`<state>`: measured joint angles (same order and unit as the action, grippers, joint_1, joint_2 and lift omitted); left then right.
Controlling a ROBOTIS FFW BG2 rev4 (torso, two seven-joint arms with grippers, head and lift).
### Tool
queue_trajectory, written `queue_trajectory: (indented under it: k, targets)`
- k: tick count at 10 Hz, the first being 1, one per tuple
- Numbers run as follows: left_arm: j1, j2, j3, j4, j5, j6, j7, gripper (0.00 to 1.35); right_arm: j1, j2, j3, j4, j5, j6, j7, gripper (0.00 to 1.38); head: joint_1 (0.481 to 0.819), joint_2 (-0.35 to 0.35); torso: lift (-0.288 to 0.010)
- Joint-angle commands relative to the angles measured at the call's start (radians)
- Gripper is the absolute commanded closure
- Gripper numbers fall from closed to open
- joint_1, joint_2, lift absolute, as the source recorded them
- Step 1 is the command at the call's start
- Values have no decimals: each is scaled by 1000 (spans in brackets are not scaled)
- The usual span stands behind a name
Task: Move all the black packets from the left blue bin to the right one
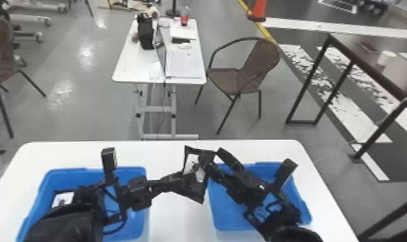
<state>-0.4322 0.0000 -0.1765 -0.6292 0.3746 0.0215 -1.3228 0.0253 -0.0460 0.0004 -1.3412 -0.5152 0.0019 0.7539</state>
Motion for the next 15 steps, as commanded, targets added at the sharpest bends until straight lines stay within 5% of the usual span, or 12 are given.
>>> queue_trajectory:
  k: [1,2,4,8,11,13,14,15]
  targets:
    - [-2,-3,0,0,4,0,2,1199,-12,0,18,19,-2,7,4,223,695,-147,0]
    - [-3,-3,0,-1,6,3,7,1199,-27,0,26,39,-6,21,28,297,695,-142,0]
    - [-3,-3,0,0,7,6,8,1199,-56,2,29,76,-9,30,71,1133,695,-122,0]
    - [10,-3,17,0,47,-15,48,1124,-41,9,30,94,-48,30,94,1279,695,-112,0]
    - [52,11,57,-10,64,-37,106,81,-45,9,-53,111,-54,10,93,1279,695,-101,0]
    - [158,43,123,-155,79,11,160,148,-87,-17,-134,183,-6,10,93,1279,695,-126,0]
    - [222,57,158,-260,86,46,202,-2,-105,-40,-165,237,14,10,93,1279,695,-133,0]
    - [285,69,206,-365,76,127,223,-2,-122,-61,-177,301,23,9,84,1279,695,-135,0]
